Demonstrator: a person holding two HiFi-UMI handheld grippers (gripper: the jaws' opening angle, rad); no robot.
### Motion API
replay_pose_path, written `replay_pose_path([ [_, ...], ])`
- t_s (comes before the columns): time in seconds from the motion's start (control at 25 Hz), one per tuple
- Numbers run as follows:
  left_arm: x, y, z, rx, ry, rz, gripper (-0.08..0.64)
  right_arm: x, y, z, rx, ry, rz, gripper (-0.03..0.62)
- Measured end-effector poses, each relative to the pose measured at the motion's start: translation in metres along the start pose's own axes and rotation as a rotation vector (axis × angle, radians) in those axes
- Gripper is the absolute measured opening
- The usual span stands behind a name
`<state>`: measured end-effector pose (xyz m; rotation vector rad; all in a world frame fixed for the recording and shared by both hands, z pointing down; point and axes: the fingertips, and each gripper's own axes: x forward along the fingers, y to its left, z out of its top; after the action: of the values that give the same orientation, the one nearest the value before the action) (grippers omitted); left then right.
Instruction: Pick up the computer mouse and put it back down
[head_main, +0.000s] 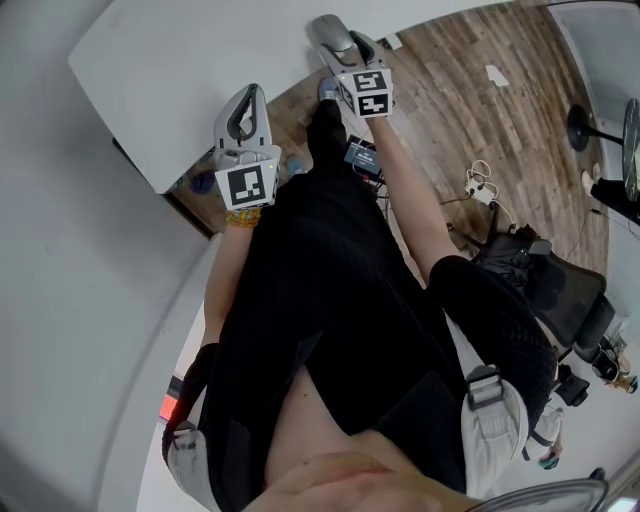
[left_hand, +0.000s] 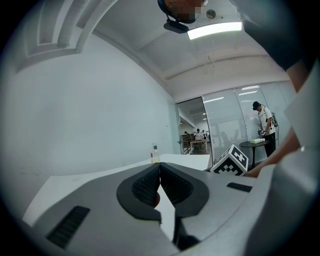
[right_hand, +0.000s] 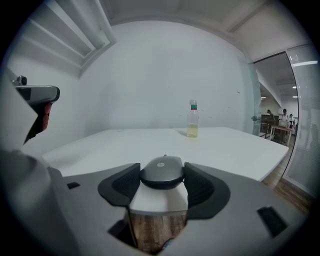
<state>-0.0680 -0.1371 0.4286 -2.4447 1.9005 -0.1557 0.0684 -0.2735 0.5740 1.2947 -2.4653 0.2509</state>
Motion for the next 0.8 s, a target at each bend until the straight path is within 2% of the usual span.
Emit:
replay_pose_path([
  [0.28,-0.001,0.0,0.003,0.006,-0.012,0.013,0.014,-0.012,0.001,0.028,-0.009,-0.068,0.006,0.281],
  [0.8,-0.004,0.023,0.02,0.014,-0.066,0.061,0.014,-0.049,0.027,0.118,-0.081,-0.26,0.039,0.281],
])
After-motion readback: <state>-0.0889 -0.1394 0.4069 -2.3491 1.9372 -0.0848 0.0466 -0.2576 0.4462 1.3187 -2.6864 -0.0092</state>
